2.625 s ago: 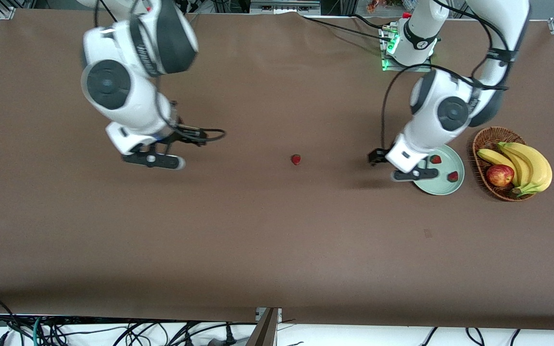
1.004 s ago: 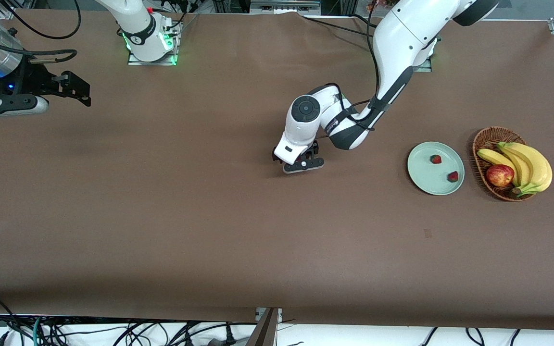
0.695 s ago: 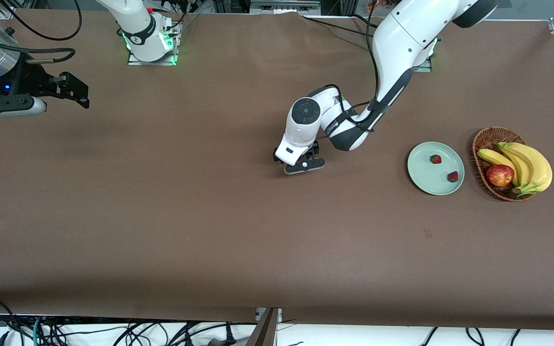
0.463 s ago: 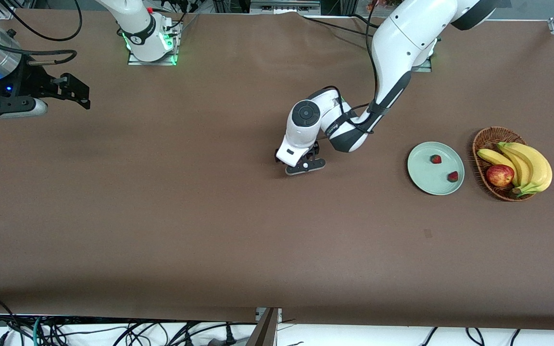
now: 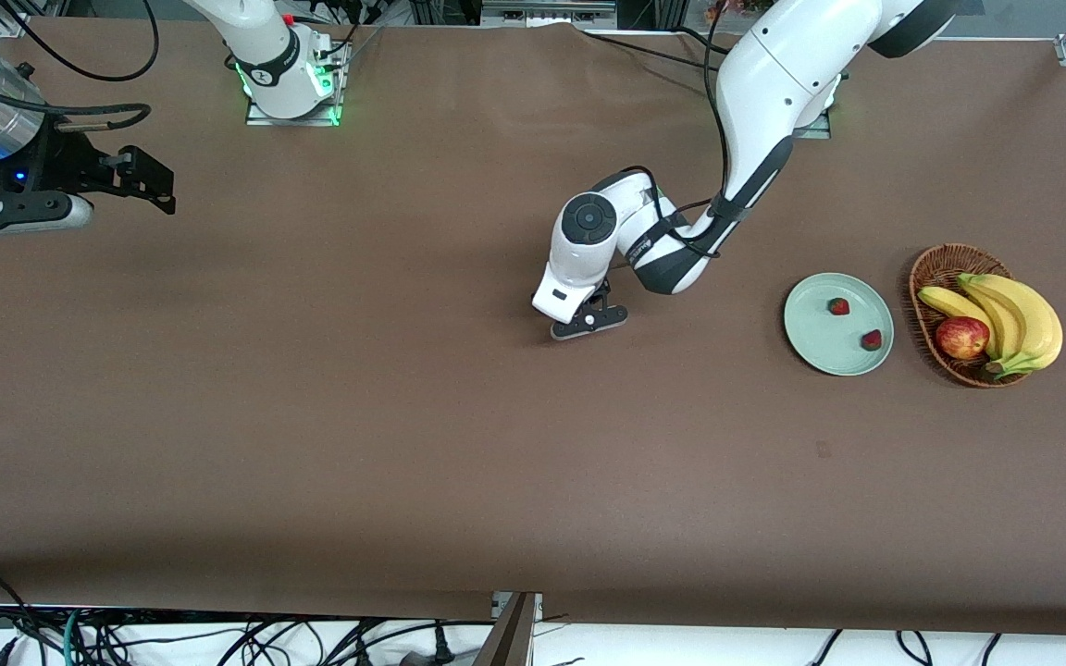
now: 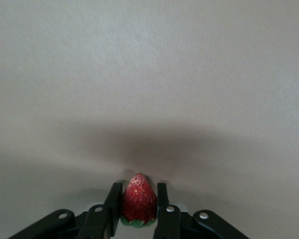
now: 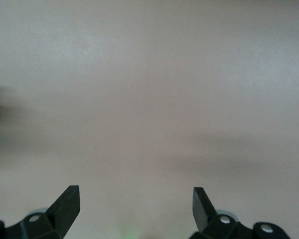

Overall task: Collect all strawberries into plate
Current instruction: 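Carry the strawberry over the plate and open the left gripper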

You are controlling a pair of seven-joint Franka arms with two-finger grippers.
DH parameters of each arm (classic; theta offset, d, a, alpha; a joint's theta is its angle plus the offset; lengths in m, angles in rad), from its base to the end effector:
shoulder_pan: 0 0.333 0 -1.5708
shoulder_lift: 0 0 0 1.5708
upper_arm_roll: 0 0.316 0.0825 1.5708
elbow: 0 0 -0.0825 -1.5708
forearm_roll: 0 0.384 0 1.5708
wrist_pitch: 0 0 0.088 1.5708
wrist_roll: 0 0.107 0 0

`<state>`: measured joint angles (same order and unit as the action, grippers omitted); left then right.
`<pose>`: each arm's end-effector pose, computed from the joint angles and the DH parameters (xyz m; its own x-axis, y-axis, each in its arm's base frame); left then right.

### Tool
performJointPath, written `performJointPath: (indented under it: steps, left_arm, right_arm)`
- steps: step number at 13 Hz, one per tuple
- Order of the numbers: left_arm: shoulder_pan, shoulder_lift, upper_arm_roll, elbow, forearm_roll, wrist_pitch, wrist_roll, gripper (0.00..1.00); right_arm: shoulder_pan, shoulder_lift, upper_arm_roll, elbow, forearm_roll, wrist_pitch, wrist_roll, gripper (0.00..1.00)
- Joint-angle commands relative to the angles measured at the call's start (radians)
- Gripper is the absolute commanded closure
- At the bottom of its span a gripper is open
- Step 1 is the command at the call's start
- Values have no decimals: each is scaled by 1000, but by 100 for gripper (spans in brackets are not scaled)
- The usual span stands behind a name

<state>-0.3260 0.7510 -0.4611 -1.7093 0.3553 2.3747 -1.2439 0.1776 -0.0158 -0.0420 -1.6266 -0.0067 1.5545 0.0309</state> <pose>0.4974 -0.4509 0.1900 0.9517 0.3025 -0.0531 0.3046 -0.9518 0.0369 0.5414 0.0730 0.6056 0.9930 0.1042 -0.0561 0.1048 -0.9945 0.0078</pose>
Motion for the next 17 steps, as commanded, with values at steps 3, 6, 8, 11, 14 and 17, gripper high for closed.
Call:
performJointPath:
  steps: [3, 6, 8, 11, 14, 17]
  left_arm:
    - [132, -148, -66, -1, -42, -147, 41, 92]
    - [408, -200, -244, -12, -76, -288, 193, 92]
    - [436, -226, -216, -13, -107, -339, 301, 92]
    - [392, -327, 15, -33, -283, -412, 620, 92]
    - [345, -407, 230, -122, -363, -417, 912, 92]
    - [314, -426, 392, -200, -386, -387, 1136, 92]
  right_arm:
    - [-9, 8, 10, 22, -2, -11, 4, 1]
    - [-9, 8, 10, 22, -2, -13, 4, 1]
    - [-9, 8, 10, 22, -2, -11, 3, 0]
    - [-9, 8, 10, 22, -2, -8, 3, 0]
    - [-7, 11, 10, 22, -9, -2, 0, 0]
    - [-6, 11, 10, 22, -13, -1, 0, 0]
